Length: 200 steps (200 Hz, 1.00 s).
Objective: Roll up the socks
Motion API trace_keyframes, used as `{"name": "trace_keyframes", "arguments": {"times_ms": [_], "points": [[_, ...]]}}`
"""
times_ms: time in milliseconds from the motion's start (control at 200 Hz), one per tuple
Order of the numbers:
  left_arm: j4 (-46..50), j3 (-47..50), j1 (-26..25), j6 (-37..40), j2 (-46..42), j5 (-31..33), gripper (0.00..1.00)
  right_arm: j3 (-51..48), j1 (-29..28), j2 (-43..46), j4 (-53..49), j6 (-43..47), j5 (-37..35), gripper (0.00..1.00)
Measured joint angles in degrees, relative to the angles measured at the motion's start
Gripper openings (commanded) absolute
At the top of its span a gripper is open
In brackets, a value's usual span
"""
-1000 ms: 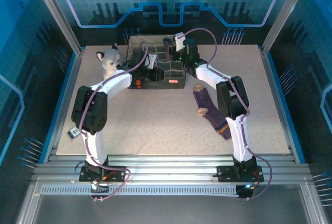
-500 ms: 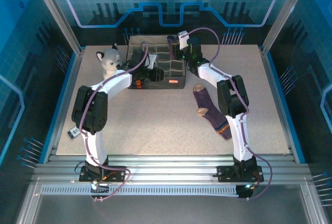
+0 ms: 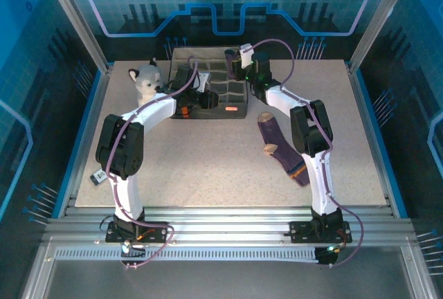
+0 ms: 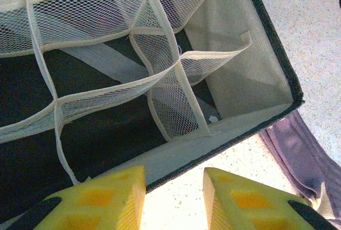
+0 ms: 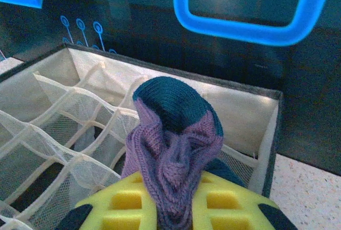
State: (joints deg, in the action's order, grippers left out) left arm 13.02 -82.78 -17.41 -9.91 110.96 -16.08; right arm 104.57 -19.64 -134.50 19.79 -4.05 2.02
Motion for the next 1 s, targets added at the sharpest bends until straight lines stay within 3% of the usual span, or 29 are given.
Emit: {"name": "trace_keyframes", "arguments": {"times_ms": [1001], "points": [[-1.38,0.85,0.0,-0.02,0.0,0.44,0.33,-2.6,2.67,1.4,2.91,-0.79,4.5,0.0]]}}
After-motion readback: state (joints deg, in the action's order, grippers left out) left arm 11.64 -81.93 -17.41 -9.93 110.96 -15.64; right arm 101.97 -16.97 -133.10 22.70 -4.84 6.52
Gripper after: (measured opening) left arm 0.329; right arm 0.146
